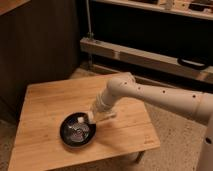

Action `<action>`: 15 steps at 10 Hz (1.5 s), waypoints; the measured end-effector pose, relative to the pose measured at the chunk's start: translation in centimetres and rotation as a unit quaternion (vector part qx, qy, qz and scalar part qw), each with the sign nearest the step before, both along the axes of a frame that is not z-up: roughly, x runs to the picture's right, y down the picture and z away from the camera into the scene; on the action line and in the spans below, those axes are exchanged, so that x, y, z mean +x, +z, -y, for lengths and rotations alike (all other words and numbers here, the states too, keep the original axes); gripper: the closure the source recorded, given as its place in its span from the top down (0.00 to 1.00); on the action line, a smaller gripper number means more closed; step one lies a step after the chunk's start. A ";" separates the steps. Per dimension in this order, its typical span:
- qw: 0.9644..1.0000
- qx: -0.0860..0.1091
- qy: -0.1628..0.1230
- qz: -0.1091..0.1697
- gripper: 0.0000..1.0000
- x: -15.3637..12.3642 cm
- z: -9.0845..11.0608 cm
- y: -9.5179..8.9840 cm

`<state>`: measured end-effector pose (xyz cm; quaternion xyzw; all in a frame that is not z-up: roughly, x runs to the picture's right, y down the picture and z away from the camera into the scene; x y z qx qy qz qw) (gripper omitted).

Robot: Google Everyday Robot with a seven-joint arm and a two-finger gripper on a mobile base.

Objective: Place the bottle in the ceramic bowl

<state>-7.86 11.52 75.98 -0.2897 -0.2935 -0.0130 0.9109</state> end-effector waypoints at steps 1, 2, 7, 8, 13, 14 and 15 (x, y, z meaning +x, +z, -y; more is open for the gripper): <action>1.000 -0.001 -0.003 0.009 0.00 -1.4 0.3 0.0; 0.999 -0.001 -0.015 0.030 0.00 -4.4 0.7 -0.1; 0.990 -0.036 -0.004 0.139 0.00 -12.4 0.2 -4.3; 0.985 -0.048 0.014 0.163 0.00 -12.5 -0.1 -4.9; 0.985 -0.057 -0.017 0.163 0.39 -13.4 -2.0 -7.5; 0.985 -0.058 -0.022 0.160 0.47 -13.4 -2.0 -7.6; 0.985 -0.061 -0.027 0.158 0.59 -13.4 -2.3 -7.7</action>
